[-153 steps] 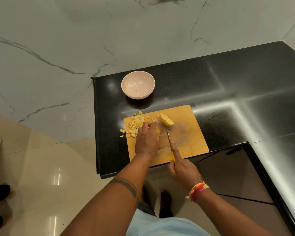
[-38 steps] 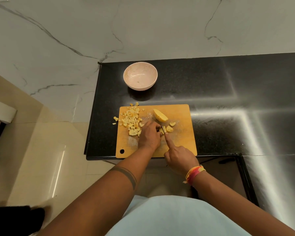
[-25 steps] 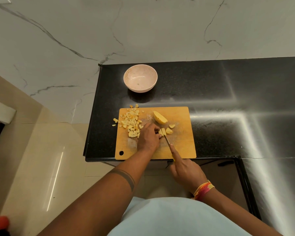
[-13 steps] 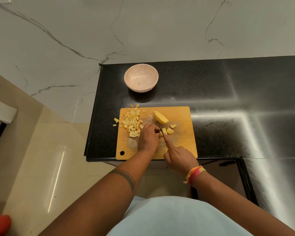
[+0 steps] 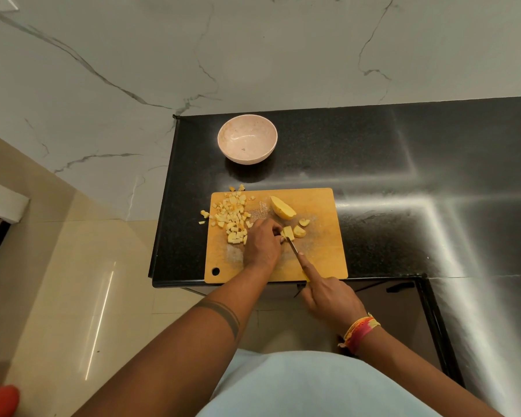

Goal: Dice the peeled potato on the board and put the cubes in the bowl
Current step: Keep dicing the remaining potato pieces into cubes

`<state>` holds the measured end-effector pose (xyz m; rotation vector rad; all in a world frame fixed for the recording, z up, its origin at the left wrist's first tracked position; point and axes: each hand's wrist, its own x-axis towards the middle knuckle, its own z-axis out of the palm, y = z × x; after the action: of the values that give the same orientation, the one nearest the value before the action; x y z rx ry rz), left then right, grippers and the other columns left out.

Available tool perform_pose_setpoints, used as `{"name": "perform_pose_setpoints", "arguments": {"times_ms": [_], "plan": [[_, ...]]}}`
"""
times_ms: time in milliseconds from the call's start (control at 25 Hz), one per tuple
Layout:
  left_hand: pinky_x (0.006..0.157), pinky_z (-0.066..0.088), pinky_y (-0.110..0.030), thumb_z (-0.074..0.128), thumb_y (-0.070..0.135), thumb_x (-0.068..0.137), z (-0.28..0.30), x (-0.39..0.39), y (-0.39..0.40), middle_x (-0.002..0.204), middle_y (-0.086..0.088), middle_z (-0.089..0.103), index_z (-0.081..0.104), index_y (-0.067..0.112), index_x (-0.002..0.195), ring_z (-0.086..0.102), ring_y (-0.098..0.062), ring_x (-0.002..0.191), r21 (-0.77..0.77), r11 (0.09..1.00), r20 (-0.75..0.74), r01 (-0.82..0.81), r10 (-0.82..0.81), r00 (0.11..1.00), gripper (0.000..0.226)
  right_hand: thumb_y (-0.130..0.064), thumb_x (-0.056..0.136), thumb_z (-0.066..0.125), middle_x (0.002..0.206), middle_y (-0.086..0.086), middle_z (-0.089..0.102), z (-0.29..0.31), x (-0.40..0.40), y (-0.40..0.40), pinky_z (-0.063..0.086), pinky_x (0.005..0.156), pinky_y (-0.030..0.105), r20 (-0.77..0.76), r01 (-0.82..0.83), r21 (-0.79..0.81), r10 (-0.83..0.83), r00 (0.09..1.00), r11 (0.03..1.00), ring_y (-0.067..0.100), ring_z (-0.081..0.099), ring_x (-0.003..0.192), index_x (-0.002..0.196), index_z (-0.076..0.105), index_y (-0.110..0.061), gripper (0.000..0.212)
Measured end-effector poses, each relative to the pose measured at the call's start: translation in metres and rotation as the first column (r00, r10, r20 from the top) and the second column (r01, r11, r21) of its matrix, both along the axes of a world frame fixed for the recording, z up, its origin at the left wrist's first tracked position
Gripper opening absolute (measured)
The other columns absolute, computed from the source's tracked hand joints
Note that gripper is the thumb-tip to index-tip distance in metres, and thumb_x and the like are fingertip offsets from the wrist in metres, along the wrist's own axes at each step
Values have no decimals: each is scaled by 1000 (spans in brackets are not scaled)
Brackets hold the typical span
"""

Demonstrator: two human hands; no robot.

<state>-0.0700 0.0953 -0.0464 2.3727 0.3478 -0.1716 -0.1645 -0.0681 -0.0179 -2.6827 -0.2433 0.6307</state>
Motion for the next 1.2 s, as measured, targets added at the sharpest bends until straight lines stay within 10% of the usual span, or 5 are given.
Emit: {"name": "perform_pose_setpoints", "arguments": {"times_ms": [320, 1200], "plan": [[91, 50, -38, 69, 45, 91, 7, -5, -16, 126, 0, 44, 56, 28, 123, 43, -20, 118, 131, 989, -29, 74, -71, 997, 38, -27, 99, 42, 60, -2, 55, 13, 15, -13, 35, 46, 32, 42, 114, 64, -117, 992, 991, 16, 51, 51, 162, -1, -39, 77], [92, 52, -36, 68, 32, 95, 7, -6, -17, 127, -1, 43, 57, 21, 133, 51, -21, 116, 118, 984, 18, 134, -137, 990, 41, -28, 98, 42, 62, -1, 55, 0, 13, -1, 37, 49, 36, 9, 148, 116, -150, 989, 982, 18, 51, 53, 162, 4, -39, 74]]}}
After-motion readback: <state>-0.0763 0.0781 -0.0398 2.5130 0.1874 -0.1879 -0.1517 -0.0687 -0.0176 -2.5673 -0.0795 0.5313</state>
